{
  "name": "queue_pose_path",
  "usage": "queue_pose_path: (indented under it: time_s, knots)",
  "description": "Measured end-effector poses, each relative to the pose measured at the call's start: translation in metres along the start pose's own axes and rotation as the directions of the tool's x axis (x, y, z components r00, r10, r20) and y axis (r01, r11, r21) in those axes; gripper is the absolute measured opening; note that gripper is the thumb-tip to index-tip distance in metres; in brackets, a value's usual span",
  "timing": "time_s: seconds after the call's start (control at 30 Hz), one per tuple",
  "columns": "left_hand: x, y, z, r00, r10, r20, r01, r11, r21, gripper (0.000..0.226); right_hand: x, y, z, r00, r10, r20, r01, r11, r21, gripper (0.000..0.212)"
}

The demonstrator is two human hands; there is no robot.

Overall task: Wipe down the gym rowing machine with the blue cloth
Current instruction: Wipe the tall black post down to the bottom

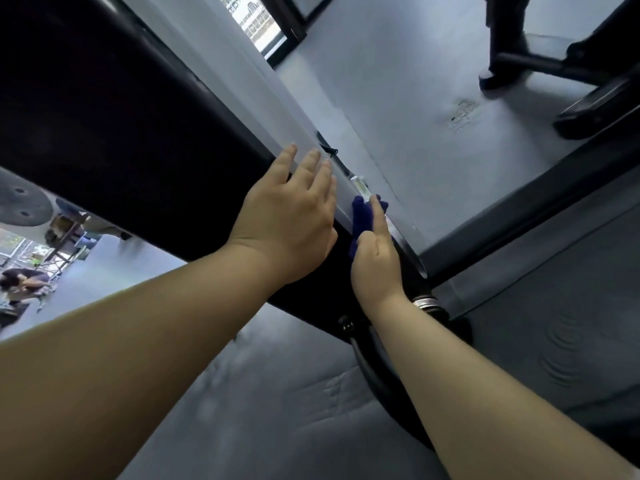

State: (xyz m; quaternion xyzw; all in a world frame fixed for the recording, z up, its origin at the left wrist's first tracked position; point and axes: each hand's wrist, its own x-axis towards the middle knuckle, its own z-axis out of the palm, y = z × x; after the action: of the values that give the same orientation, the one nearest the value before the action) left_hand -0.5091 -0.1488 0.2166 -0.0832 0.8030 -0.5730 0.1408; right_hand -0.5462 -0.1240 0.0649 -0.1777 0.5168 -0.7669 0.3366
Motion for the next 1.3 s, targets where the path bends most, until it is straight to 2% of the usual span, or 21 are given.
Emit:
queue_pose_path:
  time_s: [0.07, 0.13, 0.2, 0.23, 0.33, 0.4, 0.43, 0.53, 0.6, 0.7, 0.77, 0.9, 1.0, 1.17, 1.3]
  knots:
    - [0.003, 0.003, 0.004, 0.997, -0.018, -0.080, 0.018, 1.000, 0.001, 0.066, 0.005, 0.007, -0.008, 0.996, 0.081, -0.023, -0.080, 0.996, 0.044, 0.061]
    - [0.004, 0.005, 0.010, 0.989, -0.020, -0.149, 0.013, 0.999, -0.044, 0.061, 0.012, 0.012, -0.015, 0.976, 0.211, -0.061, -0.211, 0.977, 0.004, 0.050]
    - [0.004, 0.010, 0.014, 0.982, -0.014, -0.187, 0.003, 0.998, -0.059, 0.057, 0.023, 0.006, -0.020, 0.946, 0.322, -0.027, -0.323, 0.946, -0.018, 0.042]
    - [0.006, 0.014, 0.014, 0.980, -0.001, -0.197, -0.013, 0.997, -0.070, 0.055, 0.028, 0.003, -0.026, 0.941, 0.339, 0.023, -0.336, 0.939, -0.078, 0.050]
    - [0.010, 0.033, 0.015, 0.985, 0.021, -0.169, -0.045, 0.989, -0.141, 0.056, 0.043, -0.007, -0.046, 0.912, 0.334, 0.239, -0.222, 0.890, -0.398, 0.081]
    - [0.014, 0.044, 0.017, 0.988, 0.027, -0.152, -0.054, 0.983, -0.176, 0.058, 0.048, -0.009, -0.059, 0.911, 0.319, 0.262, -0.140, 0.835, -0.533, 0.087]
    - [0.016, 0.047, 0.019, 0.987, 0.022, -0.160, -0.053, 0.980, -0.192, 0.057, 0.049, -0.008, -0.065, 0.921, 0.320, 0.221, -0.171, 0.844, -0.508, 0.083]
    - [0.018, 0.050, 0.023, 0.983, -0.005, -0.185, -0.036, 0.975, -0.220, 0.054, 0.051, 0.002, -0.083, 0.957, 0.287, 0.034, -0.259, 0.904, -0.341, 0.037]
    - [0.017, 0.051, 0.024, 0.983, -0.016, -0.184, -0.025, 0.976, -0.218, 0.052, 0.047, 0.009, -0.084, 0.973, 0.228, 0.029, -0.204, 0.918, -0.340, 0.024]
    - [0.019, 0.052, 0.022, 0.983, -0.018, -0.183, -0.026, 0.973, -0.231, 0.052, 0.034, 0.013, -0.077, 0.991, 0.104, 0.084, -0.060, 0.908, -0.415, 0.021]
    - [0.018, 0.052, 0.021, 0.985, -0.023, -0.171, -0.021, 0.966, -0.256, 0.052, 0.027, 0.012, -0.077, 0.988, 0.091, 0.125, -0.022, 0.881, -0.472, 0.025]
    - [0.018, 0.051, 0.023, 0.983, -0.046, -0.179, -0.005, 0.961, -0.277, 0.051, 0.021, 0.006, -0.086, 0.951, 0.063, 0.302, 0.117, 0.832, -0.543, 0.056]
    - [0.018, 0.051, 0.024, 0.980, -0.071, -0.188, 0.016, 0.960, -0.279, 0.048, 0.026, 0.005, -0.084, 0.940, -0.046, 0.339, 0.253, 0.760, -0.599, 0.041]
    - [0.018, 0.053, 0.023, 0.976, -0.081, -0.203, 0.018, 0.955, -0.295, 0.051, 0.053, 0.013, -0.098, 0.852, -0.181, 0.492, 0.489, 0.612, -0.621, 0.035]
    - [0.017, 0.063, 0.029, 0.980, -0.067, -0.189, 0.012, 0.959, -0.282, 0.052, 0.057, 0.041, -0.107, 0.792, -0.207, 0.574, 0.581, 0.545, -0.605, 0.037]
